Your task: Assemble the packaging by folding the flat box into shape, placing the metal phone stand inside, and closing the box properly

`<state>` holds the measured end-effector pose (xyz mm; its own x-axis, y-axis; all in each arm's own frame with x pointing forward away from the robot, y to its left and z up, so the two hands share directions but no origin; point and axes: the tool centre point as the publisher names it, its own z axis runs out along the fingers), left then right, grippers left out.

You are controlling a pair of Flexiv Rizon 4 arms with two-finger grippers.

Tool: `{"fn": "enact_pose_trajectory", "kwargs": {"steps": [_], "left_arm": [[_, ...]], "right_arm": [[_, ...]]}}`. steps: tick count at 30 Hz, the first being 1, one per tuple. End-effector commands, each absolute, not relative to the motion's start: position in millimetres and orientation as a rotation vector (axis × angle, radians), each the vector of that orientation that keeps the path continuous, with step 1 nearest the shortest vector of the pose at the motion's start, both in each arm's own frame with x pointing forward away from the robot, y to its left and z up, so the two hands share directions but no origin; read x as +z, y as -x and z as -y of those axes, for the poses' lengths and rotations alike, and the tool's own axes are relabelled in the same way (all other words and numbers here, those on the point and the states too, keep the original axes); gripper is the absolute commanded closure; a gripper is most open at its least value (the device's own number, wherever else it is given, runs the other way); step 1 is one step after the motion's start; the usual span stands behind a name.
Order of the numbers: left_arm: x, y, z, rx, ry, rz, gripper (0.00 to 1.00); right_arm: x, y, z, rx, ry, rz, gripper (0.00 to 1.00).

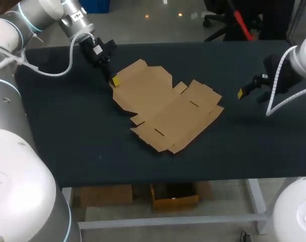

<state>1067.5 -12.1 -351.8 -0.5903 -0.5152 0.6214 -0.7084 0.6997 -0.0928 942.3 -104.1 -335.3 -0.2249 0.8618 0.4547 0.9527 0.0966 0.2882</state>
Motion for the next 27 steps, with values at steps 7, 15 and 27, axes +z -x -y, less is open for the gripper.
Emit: {"fn": "enact_pose_trajectory", "kwargs": {"steps": [7, 15, 27], "left_arm": [[-345, -1075, 12, 0.341, -0.971, 2.36, 0.0], [-346, -1077, -14, 0.524, -1.18, 2.28, 0.0], [-324, -1050, -34, 0.774, -1.462, 2.164, 0.0]], "right_arm": [[-335, -941, 106, -0.799, 1.843, 2.187, 0.0], [-336, -941, 106, -0.798, 1.843, 2.185, 0.0], [-334, -948, 109, -0.79, 1.813, 2.202, 0.0]]}}
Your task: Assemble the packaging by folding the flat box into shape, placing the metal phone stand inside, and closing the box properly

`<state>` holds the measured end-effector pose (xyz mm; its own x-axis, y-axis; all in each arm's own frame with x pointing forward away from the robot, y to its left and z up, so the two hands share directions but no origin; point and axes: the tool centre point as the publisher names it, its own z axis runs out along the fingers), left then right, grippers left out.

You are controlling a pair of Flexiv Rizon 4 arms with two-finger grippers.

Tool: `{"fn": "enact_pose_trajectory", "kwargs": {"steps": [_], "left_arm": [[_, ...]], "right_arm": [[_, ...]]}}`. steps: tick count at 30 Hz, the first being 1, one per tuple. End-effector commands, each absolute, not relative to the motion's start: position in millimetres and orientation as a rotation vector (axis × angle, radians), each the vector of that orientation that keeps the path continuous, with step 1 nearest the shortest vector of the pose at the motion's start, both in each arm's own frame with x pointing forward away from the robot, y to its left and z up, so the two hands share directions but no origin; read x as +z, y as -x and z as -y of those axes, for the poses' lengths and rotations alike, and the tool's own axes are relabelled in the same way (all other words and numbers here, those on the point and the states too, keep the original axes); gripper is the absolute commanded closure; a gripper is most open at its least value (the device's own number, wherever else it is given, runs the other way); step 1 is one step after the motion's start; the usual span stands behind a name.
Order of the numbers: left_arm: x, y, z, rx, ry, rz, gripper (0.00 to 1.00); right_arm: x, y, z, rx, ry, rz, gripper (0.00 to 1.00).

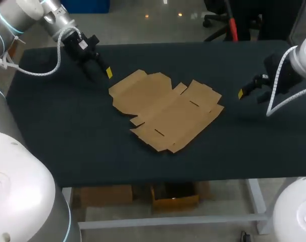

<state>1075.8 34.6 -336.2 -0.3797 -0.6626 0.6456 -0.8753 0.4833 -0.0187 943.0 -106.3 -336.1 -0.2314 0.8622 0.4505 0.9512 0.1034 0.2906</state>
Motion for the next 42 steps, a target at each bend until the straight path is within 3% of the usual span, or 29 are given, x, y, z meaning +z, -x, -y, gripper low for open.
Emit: {"fn": "enact_pose_trajectory", "kwargs": {"steps": [1, 34, 42], "left_arm": [[-322, -1046, -33, 0.788, -1.488, 2.165, 0.0], [-278, -965, -48, 1.271, -2.321, 1.967, 0.0], [-278, -963, -49, 1.26, -2.341, 1.954, 0.0]], "right_arm": [[-334, -949, 109, -0.787, 1.812, 2.206, 0.0], [-318, -974, 117, -0.802, 1.69, 2.289, 0.0], [-318, -974, 117, -0.802, 1.69, 2.289, 0.0]]}}
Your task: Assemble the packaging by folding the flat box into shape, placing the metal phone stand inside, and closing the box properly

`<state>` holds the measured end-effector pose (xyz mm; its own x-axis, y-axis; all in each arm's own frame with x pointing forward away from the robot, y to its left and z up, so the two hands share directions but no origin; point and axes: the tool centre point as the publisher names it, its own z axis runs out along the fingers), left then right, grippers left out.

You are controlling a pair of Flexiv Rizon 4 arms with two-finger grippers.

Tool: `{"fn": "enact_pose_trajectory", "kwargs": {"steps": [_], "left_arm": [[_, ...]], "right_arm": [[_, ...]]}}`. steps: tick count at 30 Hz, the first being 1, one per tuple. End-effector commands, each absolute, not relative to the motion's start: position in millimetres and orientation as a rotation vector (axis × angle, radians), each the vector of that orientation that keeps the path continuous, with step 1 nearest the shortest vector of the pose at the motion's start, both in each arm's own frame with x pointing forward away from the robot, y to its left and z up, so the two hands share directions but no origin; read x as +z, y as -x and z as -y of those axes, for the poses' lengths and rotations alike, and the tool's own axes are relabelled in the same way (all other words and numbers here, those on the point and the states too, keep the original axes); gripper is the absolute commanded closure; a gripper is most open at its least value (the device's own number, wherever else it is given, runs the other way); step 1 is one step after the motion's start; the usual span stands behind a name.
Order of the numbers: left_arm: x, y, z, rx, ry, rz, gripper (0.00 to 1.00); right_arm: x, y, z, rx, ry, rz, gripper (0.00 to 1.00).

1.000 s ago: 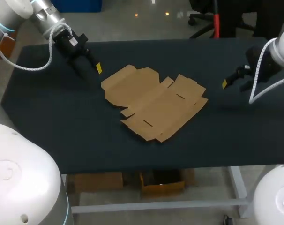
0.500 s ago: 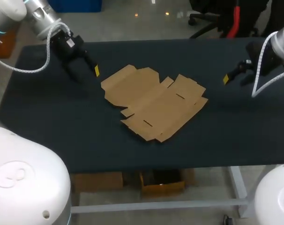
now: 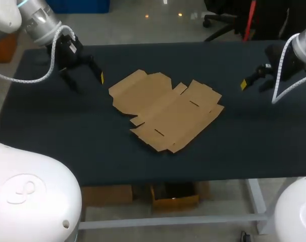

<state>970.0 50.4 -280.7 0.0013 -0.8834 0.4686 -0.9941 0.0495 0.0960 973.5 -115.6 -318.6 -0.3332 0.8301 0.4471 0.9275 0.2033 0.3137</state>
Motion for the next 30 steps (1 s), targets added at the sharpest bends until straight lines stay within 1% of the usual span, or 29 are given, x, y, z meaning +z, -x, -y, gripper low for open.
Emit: {"fn": "enact_pose_trajectory", "kwargs": {"steps": [1, 9, 17, 30], "left_arm": [[-278, -963, -49, 1.26, -2.341, 1.954, 0.0], [-278, -963, -49, 1.26, -2.341, 1.954, 0.0], [-285, -961, -41, 1.304, -2.341, 1.925, 0.0], [-289, -943, -37, 1.332, -2.344, 1.952, 0.0]], "right_arm": [[-318, -974, 117, -0.802, 1.69, 2.289, 0.0], [-318, -974, 117, -0.802, 1.69, 2.289, 0.0], [-308, -1006, 105, -0.827, 1.522, 2.401, 0.0], [-315, -1048, 81, -0.745, 1.301, 2.489, 0.0]]}}
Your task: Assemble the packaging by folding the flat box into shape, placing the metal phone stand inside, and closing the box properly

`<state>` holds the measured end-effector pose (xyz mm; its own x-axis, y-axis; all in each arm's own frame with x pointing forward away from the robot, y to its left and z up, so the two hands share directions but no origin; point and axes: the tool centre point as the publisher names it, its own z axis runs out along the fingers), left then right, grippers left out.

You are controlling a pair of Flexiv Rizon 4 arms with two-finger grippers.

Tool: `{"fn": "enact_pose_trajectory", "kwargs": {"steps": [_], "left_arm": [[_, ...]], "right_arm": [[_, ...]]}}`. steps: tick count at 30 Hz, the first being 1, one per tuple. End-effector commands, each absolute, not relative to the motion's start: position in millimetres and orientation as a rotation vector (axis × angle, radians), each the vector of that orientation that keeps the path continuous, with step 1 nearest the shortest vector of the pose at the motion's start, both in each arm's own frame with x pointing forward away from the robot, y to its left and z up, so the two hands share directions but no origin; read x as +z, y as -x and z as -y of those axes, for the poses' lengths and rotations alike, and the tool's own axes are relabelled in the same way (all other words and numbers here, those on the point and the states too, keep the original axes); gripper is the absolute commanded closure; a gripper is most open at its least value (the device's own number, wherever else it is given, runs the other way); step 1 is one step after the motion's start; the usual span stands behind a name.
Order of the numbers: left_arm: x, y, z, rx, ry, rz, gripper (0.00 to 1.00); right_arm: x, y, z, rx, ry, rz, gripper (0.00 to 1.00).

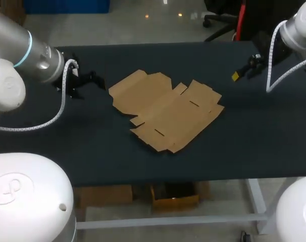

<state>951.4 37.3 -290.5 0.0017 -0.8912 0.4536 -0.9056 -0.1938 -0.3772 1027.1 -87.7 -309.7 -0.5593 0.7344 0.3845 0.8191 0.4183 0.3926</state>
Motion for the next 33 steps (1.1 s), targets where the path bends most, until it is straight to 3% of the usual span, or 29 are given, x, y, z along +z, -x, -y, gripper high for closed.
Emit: {"fn": "enact_pose_trajectory", "kwargs": {"steps": [1, 15, 33], "left_arm": [[-288, -942, -37, 1.332, -2.342, 1.951, 0.0], [-280, -943, -39, 1.275, -2.308, 1.992, 0.0], [-279, -953, -37, 1.164, -2.272, 2.049, 0.0]], "right_arm": [[-316, -1051, 77, -0.731, 1.291, 2.498, 0.0], [-332, -1064, 35, -0.531, 1.142, 2.508, 0.0], [-351, -1061, 26, -0.467, 1.163, 2.451, 0.0]]}}
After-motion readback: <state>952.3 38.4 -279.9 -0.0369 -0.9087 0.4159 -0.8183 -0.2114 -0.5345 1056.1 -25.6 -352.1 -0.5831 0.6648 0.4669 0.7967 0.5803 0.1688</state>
